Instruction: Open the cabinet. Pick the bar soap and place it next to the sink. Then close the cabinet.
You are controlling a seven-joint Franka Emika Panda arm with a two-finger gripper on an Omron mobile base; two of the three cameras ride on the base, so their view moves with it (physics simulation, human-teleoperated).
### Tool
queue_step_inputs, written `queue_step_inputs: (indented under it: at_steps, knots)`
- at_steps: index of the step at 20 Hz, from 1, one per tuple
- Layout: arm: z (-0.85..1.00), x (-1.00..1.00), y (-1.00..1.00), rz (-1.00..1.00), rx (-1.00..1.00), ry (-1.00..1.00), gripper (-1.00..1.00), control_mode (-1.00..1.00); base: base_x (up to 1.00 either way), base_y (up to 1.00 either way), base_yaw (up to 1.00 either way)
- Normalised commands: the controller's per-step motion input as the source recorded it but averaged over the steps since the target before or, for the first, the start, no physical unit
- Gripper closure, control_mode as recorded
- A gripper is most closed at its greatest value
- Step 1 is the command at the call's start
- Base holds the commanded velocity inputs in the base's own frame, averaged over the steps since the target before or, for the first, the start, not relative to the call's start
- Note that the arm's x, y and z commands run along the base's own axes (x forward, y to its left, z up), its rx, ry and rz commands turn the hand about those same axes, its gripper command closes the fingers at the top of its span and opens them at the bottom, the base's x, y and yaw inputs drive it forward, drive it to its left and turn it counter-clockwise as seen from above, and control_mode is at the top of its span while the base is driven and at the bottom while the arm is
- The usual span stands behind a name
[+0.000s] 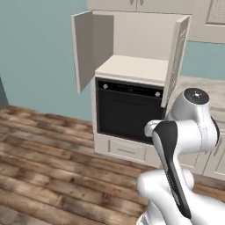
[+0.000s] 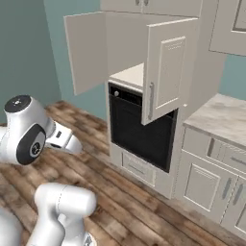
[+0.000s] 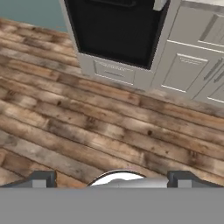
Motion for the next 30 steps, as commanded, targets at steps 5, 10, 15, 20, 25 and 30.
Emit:
queue_step_inputs:
  at_steps: [5, 10, 15, 20, 25, 30]
  knots:
    - [0.0, 0.0, 0.0, 0.0, 0.0, 0.0, -1.0, 1.0, 0.69, 0.3, -0.38]
    - [0.0, 0.0, 0.0, 0.0, 0.0, 0.0, -1.0, 1.0, 0.58, 0.41, -0.27]
    - [0.0, 0.0, 0.0, 0.0, 0.0, 0.0, -1.0, 1.0, 0.68, 0.3, -0.26]
    - [0.0, 0.0, 0.0, 0.0, 0.0, 0.0, -1.0, 1.0, 0.68, 0.18, -0.27]
    - [0.0, 0.0, 0.0, 0.0, 0.0, 0.0, -1.0, 1.0, 0.5, 0.26, -0.23]
    - [0.0, 0.0, 0.0, 0.0, 0.0, 0.0, -1.0, 1.0, 0.22, 0.36, -0.17]
